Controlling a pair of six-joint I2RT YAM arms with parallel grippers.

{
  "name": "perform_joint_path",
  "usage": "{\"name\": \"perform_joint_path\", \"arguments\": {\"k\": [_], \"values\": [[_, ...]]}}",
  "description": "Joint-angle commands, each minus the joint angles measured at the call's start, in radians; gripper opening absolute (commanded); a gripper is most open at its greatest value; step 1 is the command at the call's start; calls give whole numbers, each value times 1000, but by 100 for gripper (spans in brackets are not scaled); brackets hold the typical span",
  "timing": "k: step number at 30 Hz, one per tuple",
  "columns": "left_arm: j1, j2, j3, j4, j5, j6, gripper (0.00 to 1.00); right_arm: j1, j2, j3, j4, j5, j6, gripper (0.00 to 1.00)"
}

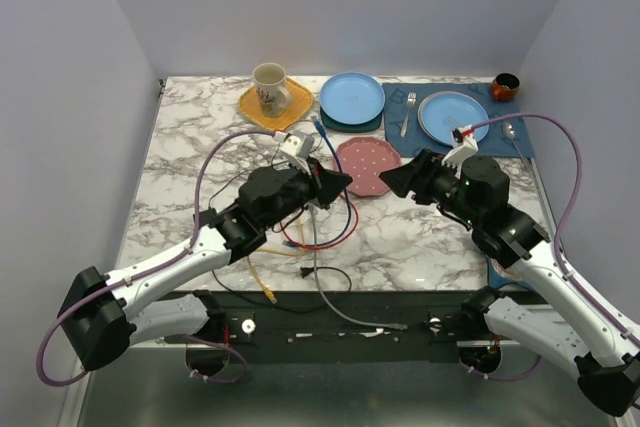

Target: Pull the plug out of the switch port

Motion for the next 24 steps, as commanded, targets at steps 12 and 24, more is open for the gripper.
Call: {"name": "perform_joint_path", "arguments": {"k": [12, 24], "values": [[157, 56, 175, 230, 471, -283, 0, 3, -50, -94, -7, 117, -10, 73], [238, -28, 401, -121, -36, -25, 0, 3, -90, -152, -7, 141, -16, 72]]}}
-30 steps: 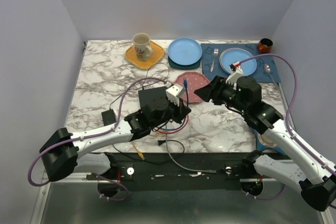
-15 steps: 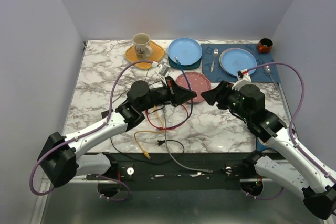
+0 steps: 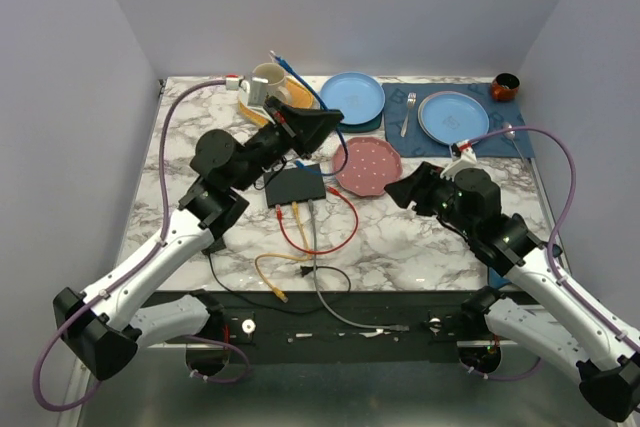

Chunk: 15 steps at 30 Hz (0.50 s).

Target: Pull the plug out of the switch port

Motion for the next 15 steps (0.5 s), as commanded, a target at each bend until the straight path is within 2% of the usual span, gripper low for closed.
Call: {"name": "perform_joint_path", "arguments": {"k": [1, 3, 4, 6, 8, 9, 11, 12, 15], "values": [[16, 29, 194, -460, -414, 173, 0, 4, -36, -25, -2, 58, -10, 72], [70, 78, 295, -614, -613, 164, 0, 3, -47, -40, -2, 75, -7, 72], [96, 97, 323, -740, -658, 153, 0, 3, -52, -44, 0, 76, -10, 72], [205, 136, 374, -825, -731, 112, 0, 1, -50, -53, -2, 73, -12, 72], [304, 175, 389, -911, -719, 63, 0, 3, -42, -60, -2, 72, -12, 71], [411, 192, 392, -925, -691, 40, 0, 4, -41, -63, 1, 70, -13, 71], [528, 259, 406, -959, -595, -41, 0, 3, -35, -77, 6, 66, -13, 72], [628, 288, 415, -968, -552, -66, 0, 3, -35, -82, 9, 66, -15, 72], [727, 432, 496, -997, -486, -123, 0, 3, -33, -102, 17, 58, -18, 71]]}}
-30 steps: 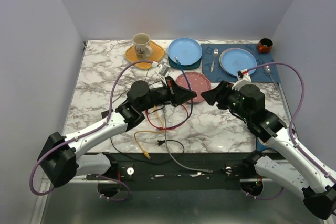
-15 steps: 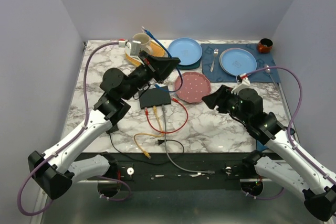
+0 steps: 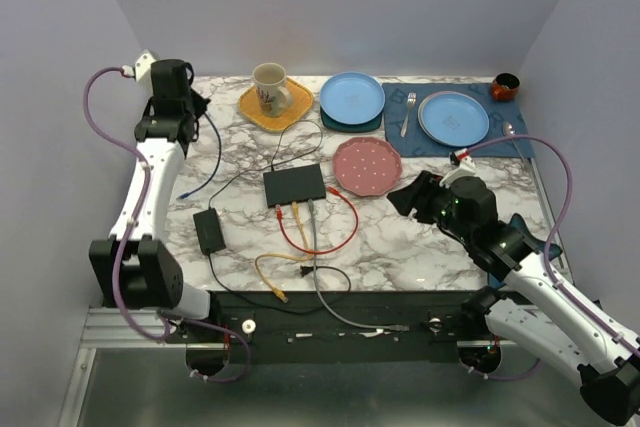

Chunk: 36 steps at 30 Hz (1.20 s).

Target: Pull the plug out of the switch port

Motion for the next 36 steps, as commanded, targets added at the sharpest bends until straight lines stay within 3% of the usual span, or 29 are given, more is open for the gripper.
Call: {"name": "perform_joint_path", "arguments": {"k": [1, 6, 7, 8, 10, 11, 19, 24, 26, 28, 29, 32, 36], "values": [[169, 181, 130, -164, 68, -121, 0, 3, 3, -33, 20, 21, -16, 71], [197, 447, 426, -216, 51, -80, 0, 3, 19, -67, 56, 0, -1, 71], [200, 482, 467, -233, 51, -68, 7, 3, 33, -70, 69, -13, -1, 71], [198, 546, 547, -249, 53, -62, 44, 4, 41, -73, 76, -14, -1, 71], [201, 605, 634, -351, 41, -75, 69, 3, 70, -71, 91, -23, -7, 71], [201, 628, 676, -373, 29, -85, 98, 3, 79, -70, 94, -25, -12, 71], [179, 390, 473, -235, 48, -92, 99, 3, 148, -67, 161, -53, -26, 71], [48, 110, 30, -16, 152, -123, 99, 3, 246, -73, 277, -137, -3, 72], [-15, 1, -219, 203, 267, -157, 99, 3, 289, -57, 349, -190, 7, 68], [-59, -42, -343, 365, 309, -207, 99, 3, 361, -28, 404, -252, 14, 63], [-106, -50, -417, 406, 324, -210, 95, 4, 386, -18, 418, -267, 20, 61], [-168, 6, -451, 420, 367, -172, 76, 4, 498, 18, 470, -321, 45, 56], [-202, 75, -489, 423, 395, -171, 40, 7, 634, 41, 563, -393, 93, 53]]}}
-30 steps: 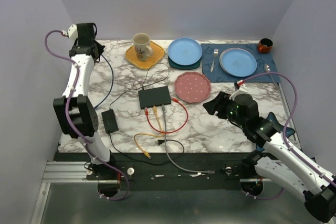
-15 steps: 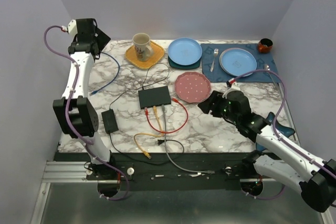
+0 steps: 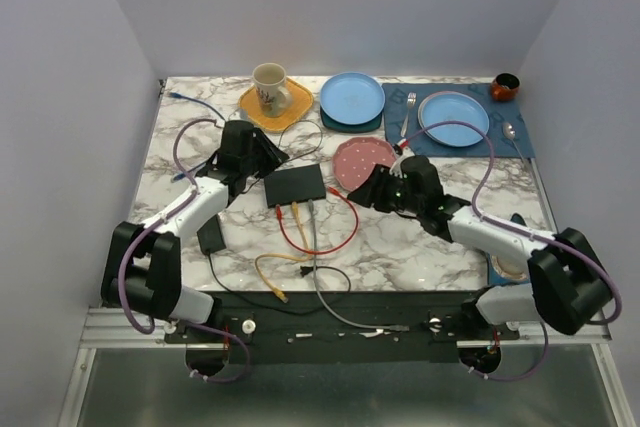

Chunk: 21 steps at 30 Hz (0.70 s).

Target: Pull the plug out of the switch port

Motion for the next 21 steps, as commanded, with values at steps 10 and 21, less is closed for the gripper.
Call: {"name": "perform_joint_path", "arguments": {"k": [10, 21], "values": [[-17, 191, 0, 50, 72, 43, 26, 36, 401, 193, 226, -200, 108, 52], [-15, 263, -1, 50, 96, 34, 24, 35, 594, 259, 337, -262, 191, 55]]}}
